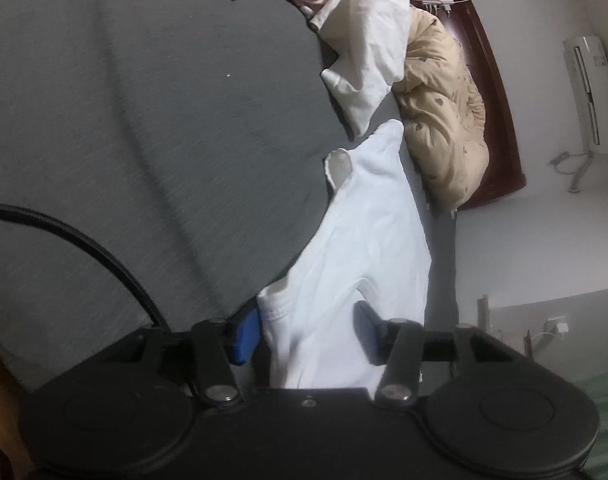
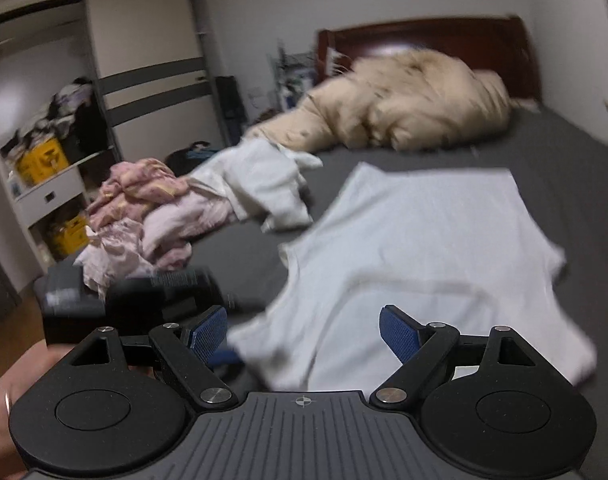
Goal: Fold clothes
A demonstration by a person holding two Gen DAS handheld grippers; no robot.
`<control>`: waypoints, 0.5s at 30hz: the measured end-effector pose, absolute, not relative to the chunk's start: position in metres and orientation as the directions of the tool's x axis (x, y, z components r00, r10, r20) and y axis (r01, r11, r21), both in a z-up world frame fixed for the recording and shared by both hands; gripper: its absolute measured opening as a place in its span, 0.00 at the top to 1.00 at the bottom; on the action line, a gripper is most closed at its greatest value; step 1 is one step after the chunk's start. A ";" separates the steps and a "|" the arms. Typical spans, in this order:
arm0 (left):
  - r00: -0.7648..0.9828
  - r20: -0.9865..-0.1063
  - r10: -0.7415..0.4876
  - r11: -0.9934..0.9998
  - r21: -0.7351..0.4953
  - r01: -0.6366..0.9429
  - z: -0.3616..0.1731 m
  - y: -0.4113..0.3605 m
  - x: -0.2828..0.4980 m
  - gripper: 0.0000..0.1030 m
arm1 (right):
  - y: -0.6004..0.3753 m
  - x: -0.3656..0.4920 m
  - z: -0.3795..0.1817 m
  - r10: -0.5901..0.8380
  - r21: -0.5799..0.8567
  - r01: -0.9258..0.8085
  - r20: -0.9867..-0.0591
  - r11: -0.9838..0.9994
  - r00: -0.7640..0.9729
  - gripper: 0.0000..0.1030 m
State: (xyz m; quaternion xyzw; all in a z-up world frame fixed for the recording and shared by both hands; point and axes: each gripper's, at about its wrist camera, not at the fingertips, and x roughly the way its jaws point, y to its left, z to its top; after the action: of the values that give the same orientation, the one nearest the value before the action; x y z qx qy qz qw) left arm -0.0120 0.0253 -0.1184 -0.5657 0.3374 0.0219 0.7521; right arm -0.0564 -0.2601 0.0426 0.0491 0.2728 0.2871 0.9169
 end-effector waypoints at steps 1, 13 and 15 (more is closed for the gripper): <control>0.771 -0.531 -0.352 0.356 -0.838 -0.414 -0.120 0.026 -0.012 0.64 | -0.258 -0.046 0.051 0.553 0.237 -0.506 -0.472 0.829 0.686 0.18; 0.785 -0.482 -0.390 0.471 -0.837 -0.280 -0.135 0.025 -0.010 0.90 | -0.150 0.138 0.136 0.418 0.062 -0.542 -0.712 0.838 0.564 0.19; 0.773 -0.493 -0.401 0.480 -0.831 -0.281 -0.134 0.023 -0.008 0.90 | -0.122 0.168 0.134 0.375 0.036 -0.540 -0.758 0.841 0.534 0.19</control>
State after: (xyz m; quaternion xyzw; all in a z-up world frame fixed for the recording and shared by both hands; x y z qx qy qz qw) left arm -0.0076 0.0230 -0.1338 -0.5084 0.3351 -0.0378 0.7923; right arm 0.1679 -0.1218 0.1340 -0.1016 0.4047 0.2629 0.8699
